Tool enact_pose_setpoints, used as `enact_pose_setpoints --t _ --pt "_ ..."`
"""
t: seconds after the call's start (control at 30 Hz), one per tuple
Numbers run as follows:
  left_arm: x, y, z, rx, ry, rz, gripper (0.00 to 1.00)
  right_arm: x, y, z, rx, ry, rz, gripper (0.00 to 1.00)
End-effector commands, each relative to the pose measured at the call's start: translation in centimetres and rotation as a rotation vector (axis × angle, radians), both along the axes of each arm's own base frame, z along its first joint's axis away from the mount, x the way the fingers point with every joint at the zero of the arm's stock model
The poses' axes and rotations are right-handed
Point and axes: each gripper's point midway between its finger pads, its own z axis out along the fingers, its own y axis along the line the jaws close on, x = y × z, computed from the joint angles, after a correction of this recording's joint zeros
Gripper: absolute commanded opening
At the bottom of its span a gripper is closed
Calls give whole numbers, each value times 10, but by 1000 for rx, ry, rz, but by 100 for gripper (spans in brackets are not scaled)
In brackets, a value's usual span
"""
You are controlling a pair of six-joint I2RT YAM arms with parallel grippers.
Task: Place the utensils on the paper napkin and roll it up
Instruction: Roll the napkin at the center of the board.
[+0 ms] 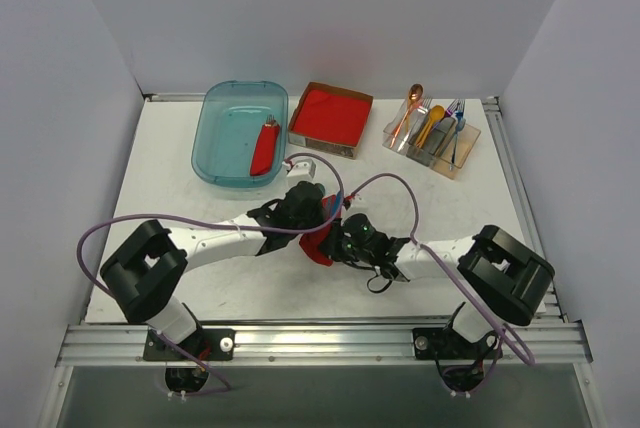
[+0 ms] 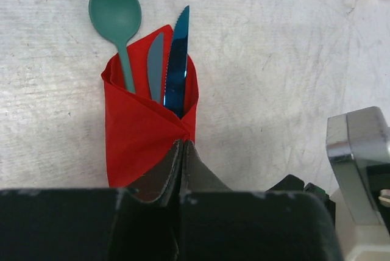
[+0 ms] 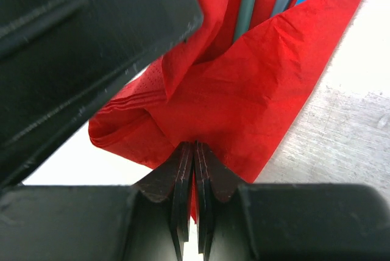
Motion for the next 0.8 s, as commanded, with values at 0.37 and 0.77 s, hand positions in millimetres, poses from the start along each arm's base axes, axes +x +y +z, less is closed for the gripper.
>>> enact_pose_setpoints --t 0.37,0.77 --pt "6 0 23 -46 -57 25 2 12 2 27 -1 -66 -28 8" --pt "7 1 23 -33 -60 30 2 30 -29 31 -33 -85 -131 8"
